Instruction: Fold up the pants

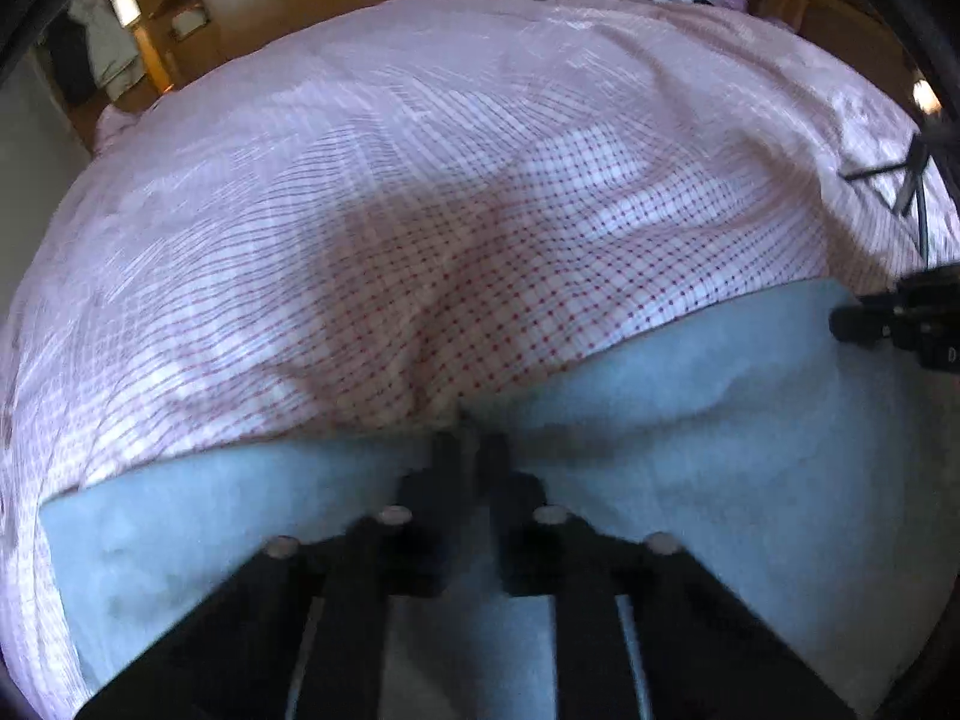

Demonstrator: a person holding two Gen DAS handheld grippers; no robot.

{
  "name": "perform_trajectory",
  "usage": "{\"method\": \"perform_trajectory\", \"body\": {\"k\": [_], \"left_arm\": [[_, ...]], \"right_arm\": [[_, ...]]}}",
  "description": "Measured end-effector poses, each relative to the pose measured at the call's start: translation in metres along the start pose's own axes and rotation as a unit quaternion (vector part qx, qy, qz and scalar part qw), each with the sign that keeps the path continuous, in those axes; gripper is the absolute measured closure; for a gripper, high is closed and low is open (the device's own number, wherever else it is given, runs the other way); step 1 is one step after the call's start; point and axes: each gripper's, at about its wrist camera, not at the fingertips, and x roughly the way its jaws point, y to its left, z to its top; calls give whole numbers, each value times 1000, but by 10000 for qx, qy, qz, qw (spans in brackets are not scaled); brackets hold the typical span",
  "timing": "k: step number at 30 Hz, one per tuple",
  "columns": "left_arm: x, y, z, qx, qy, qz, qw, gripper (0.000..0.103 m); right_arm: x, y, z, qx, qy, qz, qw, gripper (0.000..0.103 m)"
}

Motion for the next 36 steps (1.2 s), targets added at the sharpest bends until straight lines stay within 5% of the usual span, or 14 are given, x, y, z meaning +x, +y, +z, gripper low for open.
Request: {"method": "perform_trajectory", "body": {"k": [8, 24, 31, 36], "left_arm": [[-70, -5, -21, -263, -543, 7, 9982, 100], [-214, -31, -139, -1044, -1317, -240, 9855, 103], [-215, -47, -185, -1337, -1021, -364, 9851, 103], [-192, -32, -201, -2101, -877, -454, 9727, 94]], "right_arm": [[-48, 18, -19, -80, -418, 229, 9988, 103], [-118, 85, -102, -789, -833, 369, 9927, 103], [-112, 103, -147, -1145, -714, 111, 9908, 103], [-88, 102, -172, -1086, -493, 110, 9928, 103]]}}
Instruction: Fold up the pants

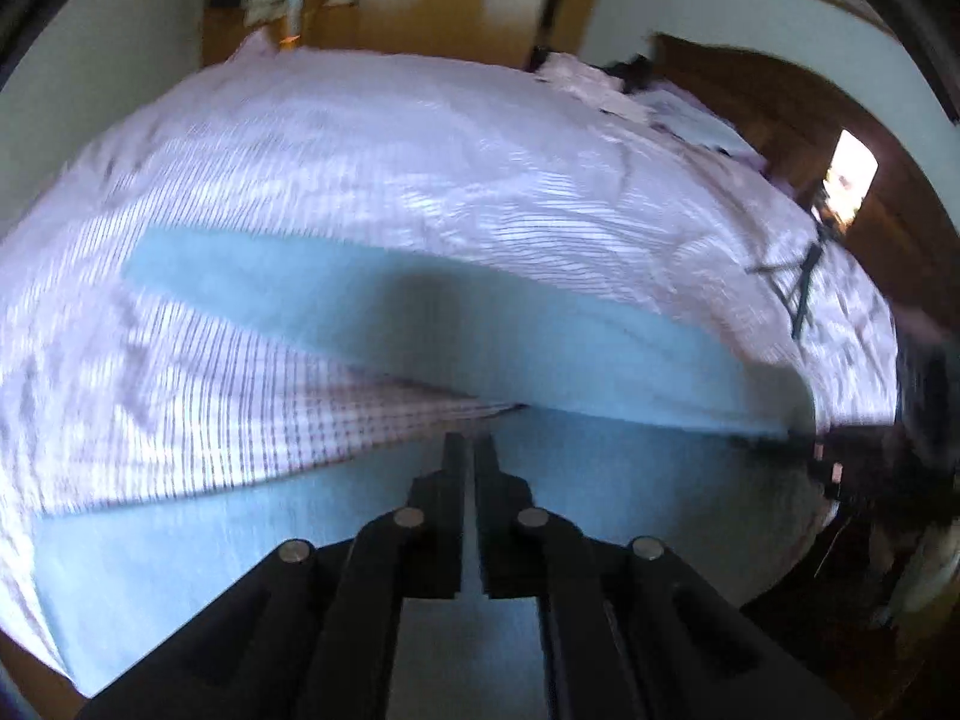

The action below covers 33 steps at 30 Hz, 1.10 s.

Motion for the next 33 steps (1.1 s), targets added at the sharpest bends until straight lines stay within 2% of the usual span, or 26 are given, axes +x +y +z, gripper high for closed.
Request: {"method": "perform_trajectory", "body": {"k": [1, 4, 6, 8, 11, 14, 16, 19, 23, 26, 29, 33], "left_arm": [[4, 5, 0, -159, -18, -31, 9999, 87], [15, 25, 2, -578, -107, -133, 9982, 77], [25, 38, 10, -899, -159, -68, 9958, 71], [35, 48, 17, -1167, -110, -30, 9931, 70], [60, 66, 26, -1633, 283, 0, 9862, 70], [71, 81, 30, -2159, 201, -233, 9759, 70], [73, 86, 35, -2370, 160, -335, 9708, 70], [77, 90, 43, -2449, 126, -357, 9688, 70], [84, 90, 50, -2460, 85, -283, 9688, 70], [88, 89, 51, -2426, 0, -299, 9697, 70], [93, 92, 52, -2365, -36, -293, 9712, 71], [92, 93, 49, -2310, -64, -295, 9725, 90]], "right_arm": [[5, -1, -4, 54, 49, 17, 10000, 103], [15, -7, -10, 224, 123, 79, 9996, 103], [18, -11, -11, 311, 135, 127, 9993, 103], [21, -13, -12, 317, 158, 121, 9993, 103], [26, -10, -17, 281, 162, -6, 9995, 98], [25, -4, -24, 177, 82, -157, 9997, 93], [22, 0, -30, 127, 11, -284, 9995, 84], [16, 0, -39, 266, -14, -503, 9984, 72], [5, -5, -53, 662, -28, -510, 9965, 71], [-2, -14, -62, 1175, -45, -377, 9924, 67], [-3, -27, -73, 1840, -60, -101, 9829, 63], [-1, -42, -87, 2581, -67, 71, 9661, 62]]}}
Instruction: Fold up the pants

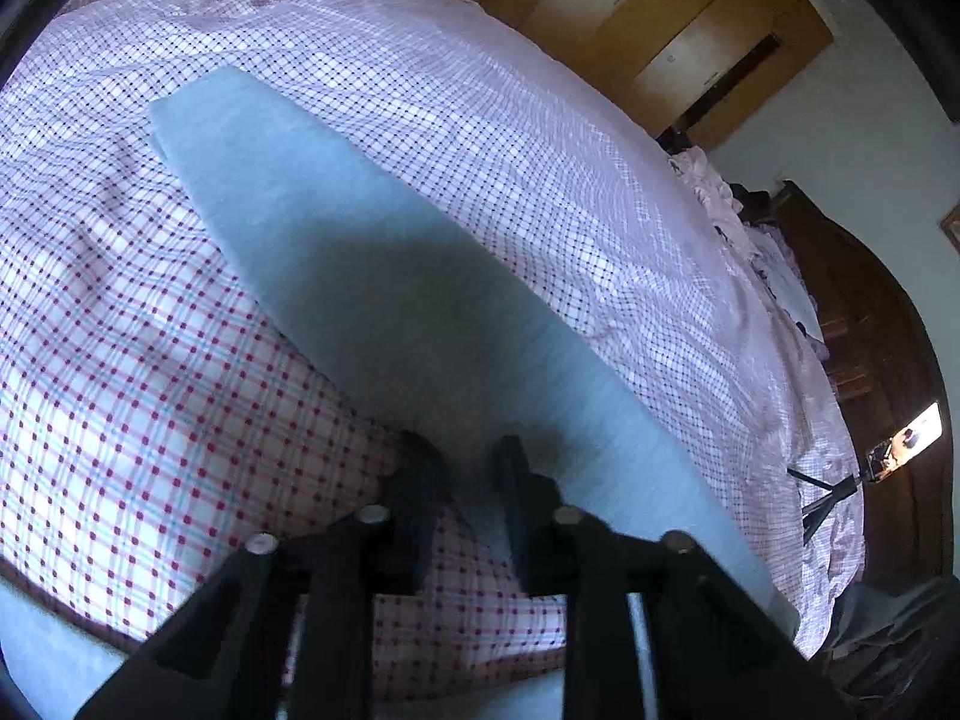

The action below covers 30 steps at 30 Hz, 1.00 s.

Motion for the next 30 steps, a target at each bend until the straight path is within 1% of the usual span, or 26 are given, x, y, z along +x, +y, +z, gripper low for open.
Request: {"method": "perform_trajectory", "body": {"k": [1, 4, 7, 11, 13, 16, 18, 20, 21, 22, 24, 26, 27, 30], "left_arm": [[-2, 2, -2, -25, 3, -44, 10000, 93], [-8, 3, -4, -15, 29, -82, 10000, 96], [-22, -1, -6, 193, -10, -74, 9998, 99], [-56, -12, -15, 583, -253, -116, 9979, 99], [-75, -17, -22, 768, -370, -56, 9963, 99], [-97, -22, -33, 989, -443, 22, 9941, 99], [-110, -27, -42, 1158, -488, 158, 9920, 99], [-120, -30, -51, 1227, -507, 178, 9910, 99], [-126, -31, -55, 1240, -516, 142, 9908, 99], [-130, -33, -58, 1255, -524, 113, 9906, 99], [-141, -34, -67, 1309, -551, 74, 9898, 99], [-150, -36, -75, 1362, -565, 87, 9890, 99], [-154, -36, -77, 1369, -567, 79, 9889, 99], [-168, -36, -88, 1357, -545, 64, 9892, 99]], "right_arm": [[-2, -4, -2, 154, -25, 86, 9998, 62], [-9, -10, -5, 500, -105, 281, 9983, 62], [-10, -12, -2, 682, -171, 395, 9967, 59], [-7, -20, -1, 905, -255, 539, 9941, 57], [-6, -25, 2, 1119, -353, 692, 9907, 56], [-9, -33, 13, 1297, -673, 726, 9866, 56], [-8, -38, 21, 1434, -804, 801, 9831, 56], [-5, -42, 25, 1615, -773, 928, 9795, 58], [-5, -45, 26, 1706, -752, 980, 9776, 69], [-7, -47, 27, 1732, -750, 957, 9774, 82], [-13, -49, 31, 1636, -763, 884, 9796, 93], [-25, -50, 32, 1499, -875, 976, 9800, 97], [-31, -48, 33, 1392, -945, 956, 9811, 100], [-52, -44, 41, 1063, -1147, 752, 9848, 102]]}}
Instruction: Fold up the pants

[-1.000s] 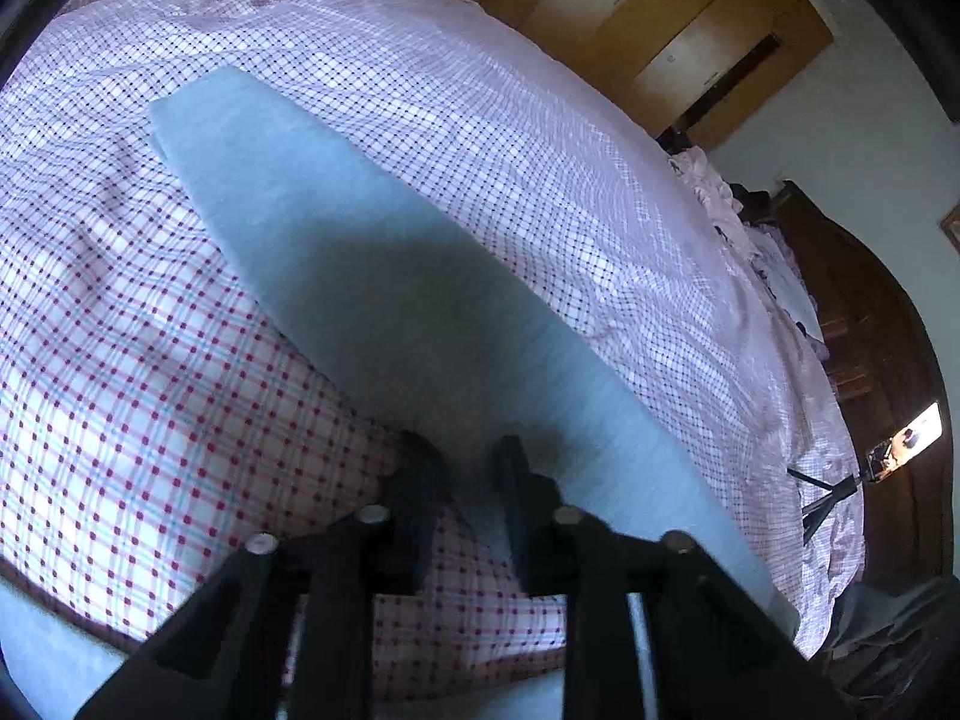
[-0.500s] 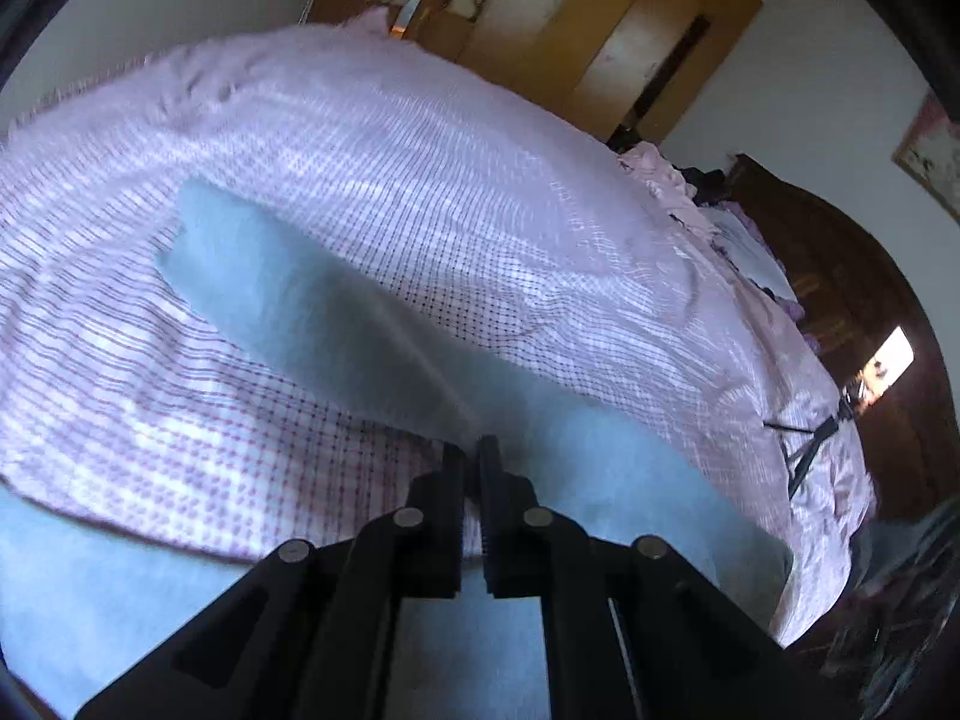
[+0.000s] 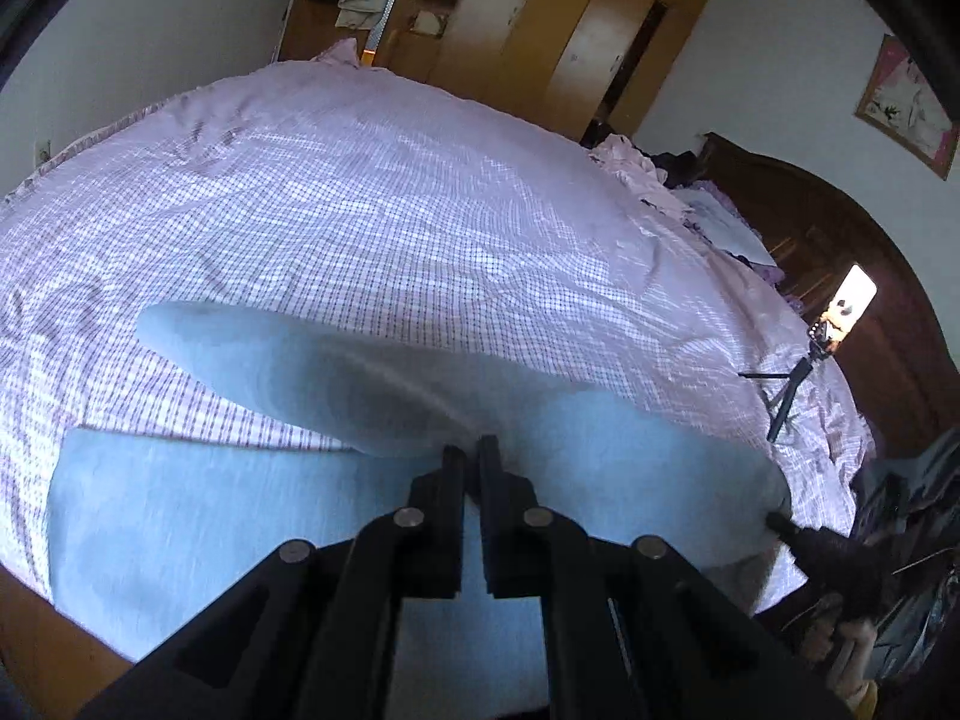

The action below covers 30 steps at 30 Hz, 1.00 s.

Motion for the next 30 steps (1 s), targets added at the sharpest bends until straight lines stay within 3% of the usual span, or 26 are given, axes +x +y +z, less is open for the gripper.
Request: {"method": "perform_trajectory", "body": {"k": [9, 18, 24, 30], "left_arm": [[-23, 0, -50, 120, 367, 93, 9992, 99], [-6, 8, -101, 45, 917, 196, 9956, 99], [2, 15, -114, -27, 1059, 229, 9941, 99], [-1, 15, -118, 15, 1050, 257, 9941, 99]], "right_arm": [[-40, 10, 1, -514, -104, -143, 9985, 103], [-46, -7, -23, -516, 37, -343, 9981, 103], [-43, -14, -31, -551, 94, -529, 9970, 103], [-47, -21, -38, -314, 84, -373, 9988, 103]]}}
